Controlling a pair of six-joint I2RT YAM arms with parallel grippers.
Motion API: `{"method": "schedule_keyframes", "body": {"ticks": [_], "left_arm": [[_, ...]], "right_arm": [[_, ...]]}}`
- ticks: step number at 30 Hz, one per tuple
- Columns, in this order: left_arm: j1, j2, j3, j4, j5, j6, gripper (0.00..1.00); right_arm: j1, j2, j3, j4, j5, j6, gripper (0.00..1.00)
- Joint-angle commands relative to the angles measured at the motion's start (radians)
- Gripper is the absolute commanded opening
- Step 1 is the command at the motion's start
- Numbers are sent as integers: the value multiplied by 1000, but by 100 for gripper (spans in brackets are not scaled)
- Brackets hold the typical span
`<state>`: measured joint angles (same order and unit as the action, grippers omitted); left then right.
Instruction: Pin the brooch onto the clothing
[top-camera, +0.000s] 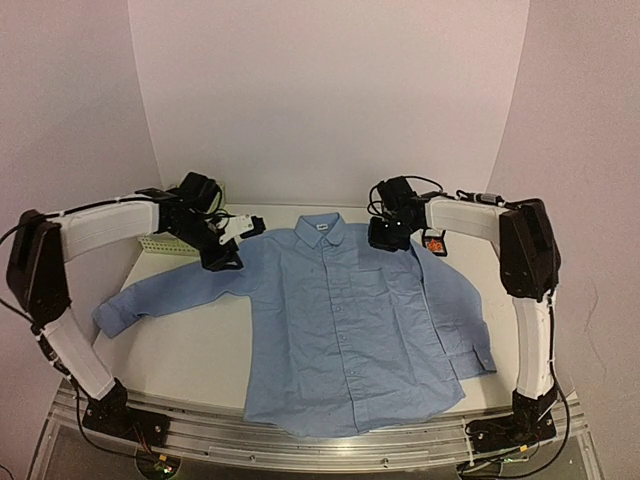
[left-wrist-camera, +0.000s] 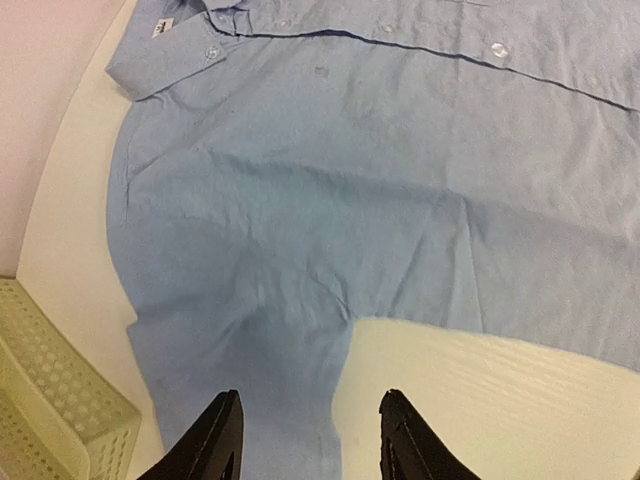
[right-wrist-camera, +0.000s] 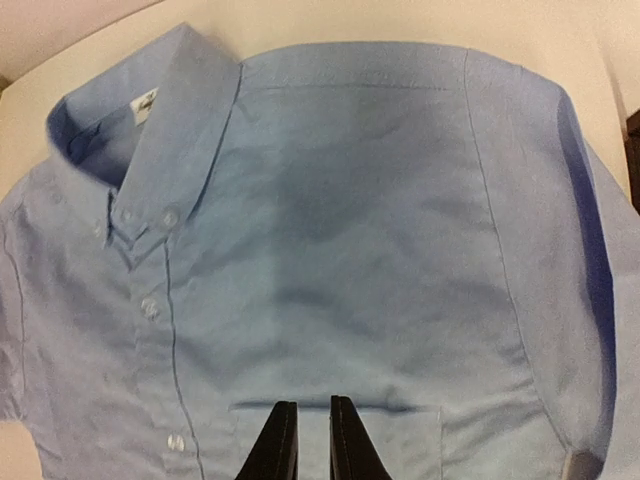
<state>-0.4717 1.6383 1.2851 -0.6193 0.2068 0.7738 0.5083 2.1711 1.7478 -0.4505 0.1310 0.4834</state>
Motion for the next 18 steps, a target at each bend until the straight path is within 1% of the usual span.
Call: {"method": "schedule_keyframes", "body": {"ticks": [1,3,5,9,13,18], "left_arm": [[-9,285,241,134,-64,-191,40],[-11,402,315,154,-113,-216,38],[-11,471,346,191,-152,-209,37],[-10,565,372,240,-237,-175,34],[1,646,403,300,-295,-146,34],[36,806,580,315,-374,-135,34]], "right_arm": [[-35,145,159,-2,4,0,7],[-48,212,206,0,-4,15,4],[-53,257,236,0,-13,21,2],[-70,302,244,2,-15,53,0],[-92,333,239,12,-24,102,0],[-104,372,275,24,-34,167,0]]}}
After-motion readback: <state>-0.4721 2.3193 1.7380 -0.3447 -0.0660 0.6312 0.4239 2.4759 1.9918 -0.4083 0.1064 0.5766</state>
